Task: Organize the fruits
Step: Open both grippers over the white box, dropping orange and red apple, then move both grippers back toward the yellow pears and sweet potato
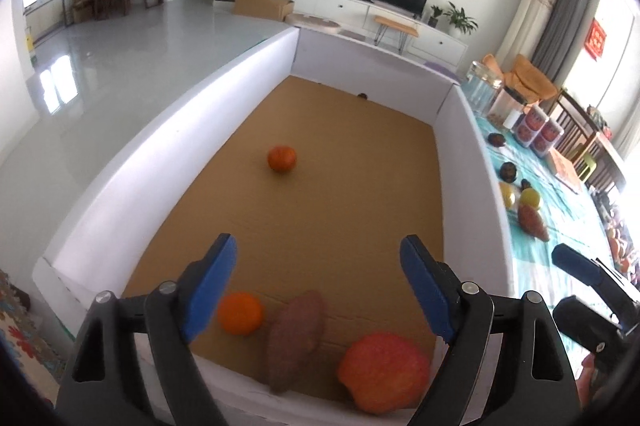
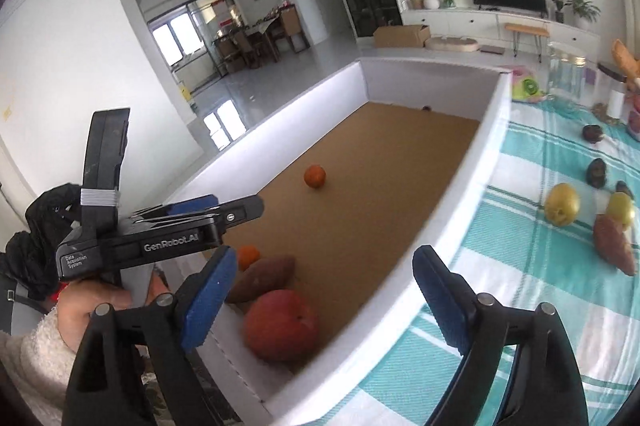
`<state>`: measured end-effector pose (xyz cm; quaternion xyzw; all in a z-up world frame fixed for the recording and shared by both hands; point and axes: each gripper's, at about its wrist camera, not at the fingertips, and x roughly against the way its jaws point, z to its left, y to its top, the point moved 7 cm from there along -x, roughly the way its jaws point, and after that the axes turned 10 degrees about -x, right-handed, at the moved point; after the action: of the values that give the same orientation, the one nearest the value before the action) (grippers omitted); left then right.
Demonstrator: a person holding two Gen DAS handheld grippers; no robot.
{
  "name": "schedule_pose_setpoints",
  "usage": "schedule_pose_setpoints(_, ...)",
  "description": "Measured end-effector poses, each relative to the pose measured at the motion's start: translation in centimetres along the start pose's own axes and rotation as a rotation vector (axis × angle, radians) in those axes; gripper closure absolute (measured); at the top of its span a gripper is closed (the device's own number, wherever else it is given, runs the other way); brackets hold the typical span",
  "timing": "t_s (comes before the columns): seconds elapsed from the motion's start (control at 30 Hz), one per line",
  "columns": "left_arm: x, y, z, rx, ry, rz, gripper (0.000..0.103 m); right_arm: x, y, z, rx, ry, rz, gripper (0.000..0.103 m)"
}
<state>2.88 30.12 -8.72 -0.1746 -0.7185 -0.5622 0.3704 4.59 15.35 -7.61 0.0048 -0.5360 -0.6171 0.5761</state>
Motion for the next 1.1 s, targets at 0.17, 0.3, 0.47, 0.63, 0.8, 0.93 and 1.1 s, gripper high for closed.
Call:
schedule_pose_setpoints(0.17, 1.8, 1.1, -6.2, -0.104, -0.085, -0.066, 0.018, 4.2, -1.1, -9.8, -0.096, -0.231, -0.110, 0.006)
schedule_pose_setpoints(0.3, 3.6, 1.2, -13.1, -0.215, -0.209, -0.099, 0.018, 9.0, -2.8, -19.6, -0.198, -0.448, -0.180, 0.006)
schedule_pose_setpoints(0.47, 3.3, -1.5, -23.3, -0.375, -0.395, -0.029, 0.017, 13.2, -5.9, -28.2, -0.297, -0.669, -0.225, 0.006)
schedule_pose_setpoints(0.63, -0.9, -6.2, -30.9, -0.532, -0.460, 0.098, 0.018, 15.8, -6.9, -31.3, -0.400, -0.686, -0.250, 0.006)
schedule_pose_setpoints(0.8, -5.2, -7.0, -31.8, -0.593, -0.344, 0.078, 0.017, 15.7, -7.6, -32.1, -0.424, -0.728, -0.233, 0.006)
schedule_pose_setpoints(0.93, -7.6, -7.1, -30.5, -0.574, -0.287, 0.092, 0.017, 15.5, -8.1, -33.3, -0.480, -0.728, -0.210, 0.006)
schedule_pose_setpoints(1.1, -9.6, -7.5, -29.3, -0.566, -0.249, 0.119, 0.018, 15.2, -8.5, -33.8, -0.510, -0.729, -0.186, 0.006)
